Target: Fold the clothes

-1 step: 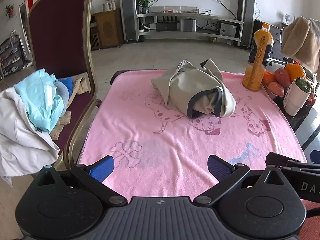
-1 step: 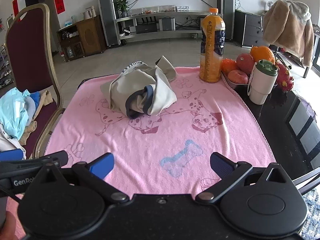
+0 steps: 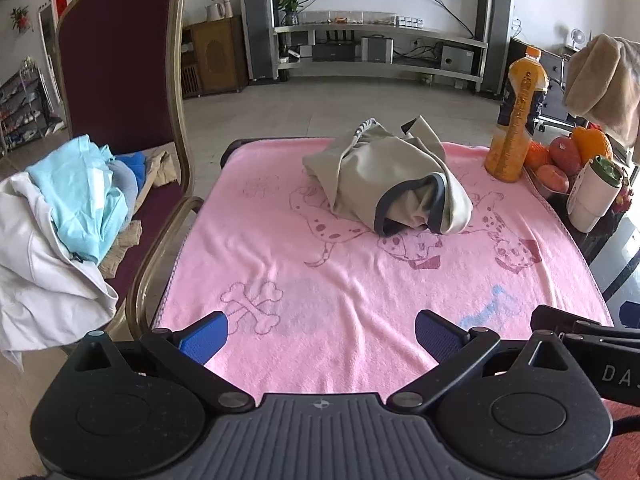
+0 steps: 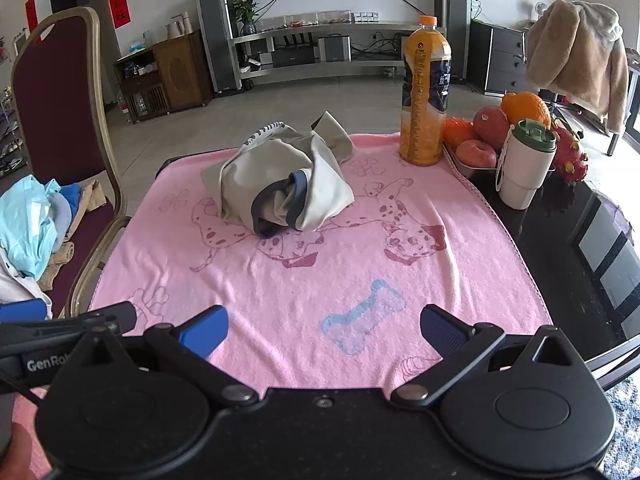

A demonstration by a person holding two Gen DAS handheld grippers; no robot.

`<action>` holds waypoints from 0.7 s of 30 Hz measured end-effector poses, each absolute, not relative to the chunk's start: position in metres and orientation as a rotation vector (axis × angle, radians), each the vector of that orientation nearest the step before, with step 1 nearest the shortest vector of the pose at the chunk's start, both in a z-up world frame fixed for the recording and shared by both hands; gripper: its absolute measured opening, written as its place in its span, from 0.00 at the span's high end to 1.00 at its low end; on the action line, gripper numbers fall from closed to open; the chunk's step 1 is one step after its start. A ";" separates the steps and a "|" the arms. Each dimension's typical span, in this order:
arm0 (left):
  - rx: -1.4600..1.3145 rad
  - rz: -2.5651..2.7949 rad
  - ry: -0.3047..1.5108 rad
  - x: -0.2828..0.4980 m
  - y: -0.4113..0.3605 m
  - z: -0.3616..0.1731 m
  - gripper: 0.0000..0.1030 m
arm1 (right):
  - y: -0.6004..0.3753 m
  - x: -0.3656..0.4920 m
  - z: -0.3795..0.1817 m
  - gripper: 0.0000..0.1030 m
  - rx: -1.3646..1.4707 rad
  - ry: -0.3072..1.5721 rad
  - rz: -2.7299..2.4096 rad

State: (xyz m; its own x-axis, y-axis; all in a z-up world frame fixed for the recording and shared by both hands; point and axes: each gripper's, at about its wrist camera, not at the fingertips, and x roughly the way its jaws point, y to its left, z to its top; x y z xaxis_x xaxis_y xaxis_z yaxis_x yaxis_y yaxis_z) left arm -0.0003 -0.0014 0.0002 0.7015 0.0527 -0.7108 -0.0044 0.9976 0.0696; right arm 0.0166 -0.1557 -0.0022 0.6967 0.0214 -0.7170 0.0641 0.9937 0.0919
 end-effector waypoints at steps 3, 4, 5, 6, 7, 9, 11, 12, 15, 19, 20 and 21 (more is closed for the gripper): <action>0.065 0.024 0.794 -0.001 -0.008 0.001 0.01 | -0.156 0.018 -0.002 0.00 0.119 0.807 -0.025; 0.033 0.021 0.818 0.004 -0.005 -0.001 0.01 | -0.156 0.019 -0.002 0.00 0.120 0.812 -0.023; 0.032 0.022 0.821 0.005 -0.005 -0.002 0.01 | -0.155 0.021 -0.002 0.00 0.122 0.818 -0.021; 0.030 0.023 0.824 0.005 -0.005 -0.003 0.01 | -0.156 0.024 -0.003 0.00 0.124 0.826 -0.019; 0.029 0.023 0.828 0.005 -0.004 -0.004 0.01 | -0.156 0.027 -0.005 0.00 0.126 0.835 -0.017; 0.035 0.025 0.827 0.005 -0.005 -0.006 0.02 | -0.155 0.023 -0.007 0.00 0.124 0.822 -0.016; 0.045 0.027 0.832 0.007 -0.006 -0.006 0.02 | -0.155 0.024 -0.008 0.00 0.128 0.831 -0.015; 0.048 0.028 0.830 0.007 -0.006 -0.006 0.02 | -0.156 0.024 -0.009 0.00 0.130 0.834 -0.014; 0.044 0.028 0.830 0.007 -0.005 -0.005 0.03 | -0.156 0.024 -0.009 0.00 0.133 0.837 -0.013; 0.043 0.032 0.826 0.006 -0.005 -0.005 0.03 | -0.155 0.023 -0.009 0.00 0.129 0.835 -0.013; 0.044 0.033 0.824 0.006 -0.005 -0.005 0.03 | -0.155 0.023 -0.009 0.00 0.127 0.834 -0.012; 0.045 0.034 0.822 0.006 -0.004 -0.005 0.03 | -0.154 0.023 -0.008 0.00 0.126 0.833 -0.012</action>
